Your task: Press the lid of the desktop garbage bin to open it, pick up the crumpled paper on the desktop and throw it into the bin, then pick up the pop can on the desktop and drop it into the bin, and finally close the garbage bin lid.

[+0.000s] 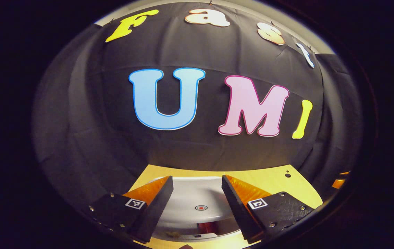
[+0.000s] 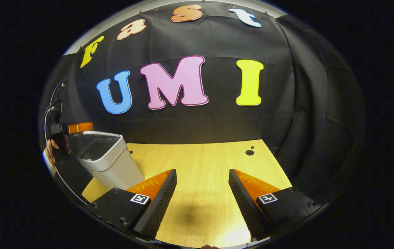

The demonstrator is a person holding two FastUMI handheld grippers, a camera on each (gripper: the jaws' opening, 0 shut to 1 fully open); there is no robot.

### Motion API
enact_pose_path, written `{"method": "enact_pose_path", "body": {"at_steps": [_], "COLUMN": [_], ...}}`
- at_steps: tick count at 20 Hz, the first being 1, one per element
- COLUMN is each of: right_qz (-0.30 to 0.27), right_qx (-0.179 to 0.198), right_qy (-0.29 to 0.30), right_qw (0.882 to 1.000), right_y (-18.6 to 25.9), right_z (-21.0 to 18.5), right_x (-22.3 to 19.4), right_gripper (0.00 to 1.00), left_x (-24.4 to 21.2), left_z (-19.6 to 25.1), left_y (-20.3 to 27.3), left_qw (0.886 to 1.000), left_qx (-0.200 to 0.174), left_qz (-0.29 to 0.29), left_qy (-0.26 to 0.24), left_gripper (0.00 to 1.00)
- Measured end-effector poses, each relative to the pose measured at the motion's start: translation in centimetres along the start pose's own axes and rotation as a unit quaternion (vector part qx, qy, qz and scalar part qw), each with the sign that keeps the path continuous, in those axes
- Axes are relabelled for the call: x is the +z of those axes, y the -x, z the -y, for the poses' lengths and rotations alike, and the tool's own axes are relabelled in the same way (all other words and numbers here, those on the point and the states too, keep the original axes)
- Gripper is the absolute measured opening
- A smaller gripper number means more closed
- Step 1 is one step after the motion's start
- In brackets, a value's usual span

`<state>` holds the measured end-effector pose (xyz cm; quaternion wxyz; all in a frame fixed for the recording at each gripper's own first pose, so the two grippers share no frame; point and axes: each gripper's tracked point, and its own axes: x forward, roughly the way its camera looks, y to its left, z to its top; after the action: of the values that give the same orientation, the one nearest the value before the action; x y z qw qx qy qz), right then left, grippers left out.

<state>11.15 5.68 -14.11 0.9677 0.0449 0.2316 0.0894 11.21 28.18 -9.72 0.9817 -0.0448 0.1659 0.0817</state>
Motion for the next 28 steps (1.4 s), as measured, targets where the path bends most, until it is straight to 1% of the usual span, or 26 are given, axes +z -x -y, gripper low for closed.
{"method": "enact_pose_path", "body": {"at_steps": [2,4,5,7,8,9,11,12,16,18,20,22,24,27,28], "right_qz": [-0.004,-0.008,-0.010,-0.012,-0.012,-0.014,-0.017,-0.019,-0.025,-0.027,-0.027,-0.027,-0.026,-0.030,-0.030], "right_qx": [0.002,0.007,0.008,0.007,0.005,0.003,-0.002,-0.004,-0.009,-0.009,-0.005,-0.001,0.003,0.006,0.004], "right_qy": [0.005,0.007,0.008,0.011,0.011,0.010,0.007,0.006,-0.004,-0.004,-0.005,-0.005,-0.004,-0.009,-0.010], "right_qw": [1.000,1.000,1.000,1.000,1.000,1.000,1.000,1.000,1.000,1.000,1.000,1.000,1.000,0.999,0.999], "right_y": [-0.3,-0.5,-0.6,-0.6,-0.6,-0.4,-0.6,-0.7,-0.7,-0.5,-0.7,-0.8,-0.8,-0.7,-0.5], "right_z": [-0.3,-0.7,-0.9,-0.9,-0.8,-0.7,-0.2,0.0,0.3,0.2,-0.1,-0.6,-1.0,-1.0,-0.8], "right_x": [-0.1,-0.2,-0.2,-0.3,-0.4,-0.5,-0.7,-0.9,-1.4,-1.6,-1.5,-1.5,-1.7,-2.0,-2.0], "right_gripper": [0.97,0.97,0.97,0.97,0.97,0.97,0.97,0.97,0.97,0.97,0.97,0.97,0.97,0.97,0.97], "left_x": [-3.1,-4.4,-4.7,-5.7,-6.0,-5.9,-6.2,-6.2,-6.6,-6.8,-6.9,-7.1,-7.3,-7.0,-6.8], "left_z": [0.0,0.1,0.0,-0.1,-0.2,0.0,0.2,0.2,0.0,0.1,0.1,0.0,0.2,0.3,0.2], "left_y": [0.5,0.6,0.9,1.0,1.3,1.4,1.3,1.4,1.3,1.1,1.1,1.1,1.0,1.1,1.1], "left_qw": [1.000,0.998,0.998,0.998,0.998,0.997,0.995,0.994,0.995,0.995,0.995,0.997,0.998,0.997,0.998], "left_qx": [0.006,0.017,0.023,0.032,0.037,0.040,0.046,0.049,0.045,0.047,0.043,0.035,0.030,0.019,0.018], "left_qz": [0.002,0.025,0.037,0.040,0.041,0.055,0.062,0.069,0.082,0.082,0.077,0.069,0.060,0.070,0.064], "left_qy": [-0.016,-0.047,-0.050,-0.021,-0.016,-0.025,-0.059,-0.068,-0.034,-0.044,-0.040,-0.014,-0.016,-0.028,-0.023], "left_gripper": [0.92,0.92,0.92,0.92,0.92,0.92,0.92,0.92,0.93,0.93,0.93,0.93,0.94,0.94,0.93]}}
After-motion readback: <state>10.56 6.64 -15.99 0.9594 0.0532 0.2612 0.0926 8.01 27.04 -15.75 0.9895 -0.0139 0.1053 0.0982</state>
